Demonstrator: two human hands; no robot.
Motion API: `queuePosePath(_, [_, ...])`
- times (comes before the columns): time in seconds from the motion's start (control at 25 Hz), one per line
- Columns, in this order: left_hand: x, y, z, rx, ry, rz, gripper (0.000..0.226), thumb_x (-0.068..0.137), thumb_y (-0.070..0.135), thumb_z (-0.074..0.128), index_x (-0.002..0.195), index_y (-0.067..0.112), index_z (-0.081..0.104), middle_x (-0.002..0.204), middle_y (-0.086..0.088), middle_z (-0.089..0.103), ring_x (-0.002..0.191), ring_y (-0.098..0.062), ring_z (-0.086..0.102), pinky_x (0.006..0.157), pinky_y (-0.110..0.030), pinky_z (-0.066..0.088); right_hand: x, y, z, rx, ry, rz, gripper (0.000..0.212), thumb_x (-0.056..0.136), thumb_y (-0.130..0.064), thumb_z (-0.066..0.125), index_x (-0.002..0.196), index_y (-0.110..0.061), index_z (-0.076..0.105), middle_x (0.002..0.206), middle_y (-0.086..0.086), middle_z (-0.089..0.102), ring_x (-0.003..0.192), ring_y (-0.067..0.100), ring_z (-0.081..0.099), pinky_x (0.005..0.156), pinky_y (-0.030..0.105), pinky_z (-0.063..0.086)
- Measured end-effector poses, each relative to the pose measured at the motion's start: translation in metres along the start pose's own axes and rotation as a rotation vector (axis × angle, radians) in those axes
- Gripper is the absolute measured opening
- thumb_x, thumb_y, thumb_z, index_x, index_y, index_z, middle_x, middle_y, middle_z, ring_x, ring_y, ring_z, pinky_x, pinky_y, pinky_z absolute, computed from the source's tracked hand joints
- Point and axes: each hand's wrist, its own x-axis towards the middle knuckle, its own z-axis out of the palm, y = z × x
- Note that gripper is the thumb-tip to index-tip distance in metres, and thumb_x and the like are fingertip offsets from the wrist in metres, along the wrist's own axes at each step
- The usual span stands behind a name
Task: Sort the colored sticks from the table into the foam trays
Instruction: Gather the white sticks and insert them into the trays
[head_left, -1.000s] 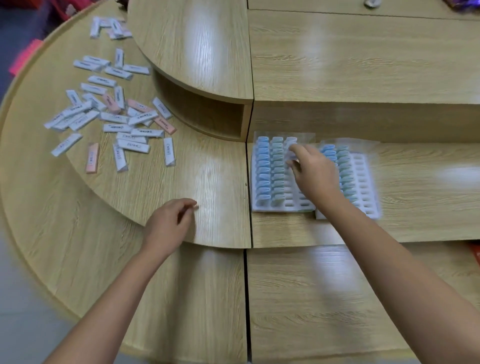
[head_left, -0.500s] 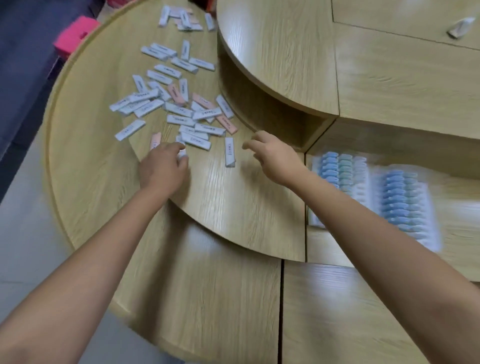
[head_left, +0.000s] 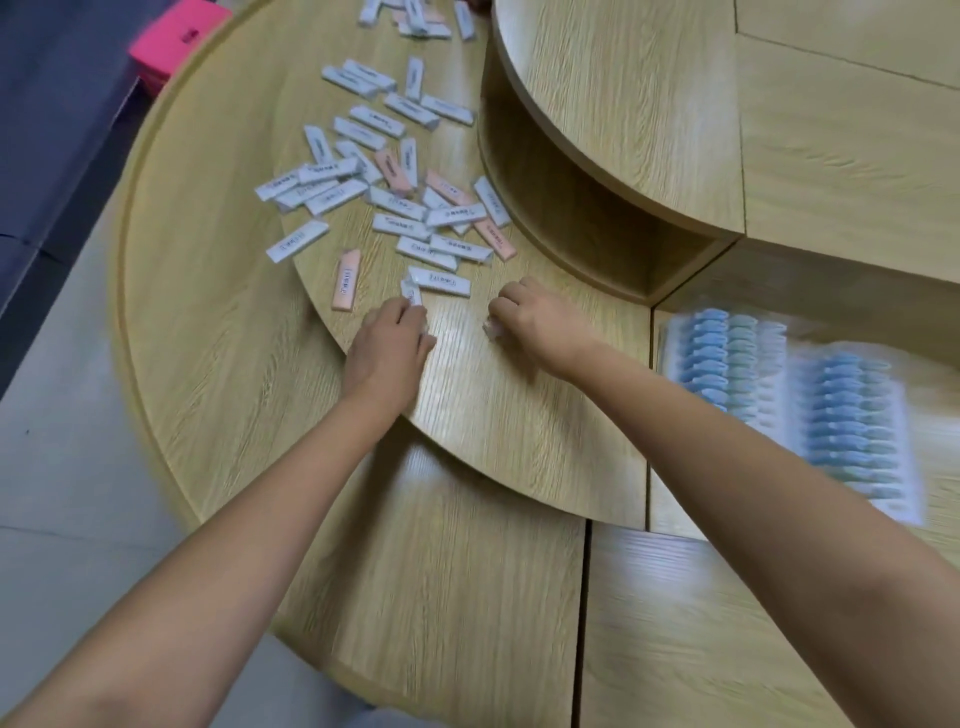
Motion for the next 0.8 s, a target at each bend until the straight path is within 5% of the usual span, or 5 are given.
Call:
queuePosePath(0.2, [-0.028, 0.0, 0.011, 0.279, 0.128, 0.419, 0.018, 0.081, 0.007, 0.056, 0.095, -0.001, 0.066, 0.083, -0.013, 0.068, 0.064, -0.029, 0.061, 0.049, -0.032, 0.047, -0.029, -0.008, -0.006, 0.197, 0.016, 0.084, 0.009, 0.092, -0.019, 0.052, 0.091, -0.01, 0.05, 0.089, 0.007, 0.056, 0.083, 0.025, 0.051, 0.063, 0.037, 0.043])
queuePosePath(0.32, [-0.039, 0.006, 0.005, 0.269, 0.16, 0.47, 0.031, 0.081, 0.007, 0.042, 0.095, -0.003, 0.067, 0.068, -0.013, 0.065, 0.054, -0.028, 0.062, 0.045, -0.03, 0.048, -0.052, -0.014, -0.012, 0.369, 0.126, 0.12, 0.006, 0.089, -0.014, 0.056, 0.09, -0.013, 0.05, 0.084, 0.002, 0.056, 0.075, 0.02, 0.051, 0.063, 0.039, 0.047])
queuePosePath(0.6, [-0.068, 0.046, 0.022, 0.272, 0.027, 0.477, 0.029, 0.089, 0.037, 0.048, 0.097, 0.013, 0.063, 0.091, -0.006, 0.062, 0.073, -0.026, 0.058, 0.05, -0.032, 0.044, -0.113, -0.006, -0.029, 0.539, 0.232, 0.271, 0.015, 0.09, -0.022, 0.06, 0.096, -0.01, 0.056, 0.09, 0.002, 0.06, 0.08, 0.016, 0.053, 0.069, 0.036, 0.047])
queuePosePath(0.8, [-0.089, 0.064, 0.04, 0.163, 0.061, 0.311, 0.018, 0.087, 0.021, 0.063, 0.104, 0.013, 0.064, 0.098, -0.006, 0.06, 0.081, -0.028, 0.057, 0.065, -0.036, 0.042, -0.144, -0.005, -0.018, 0.618, 0.244, 0.336, 0.014, 0.089, -0.023, 0.061, 0.096, -0.012, 0.055, 0.089, 0.0, 0.059, 0.081, 0.016, 0.053, 0.072, 0.037, 0.047])
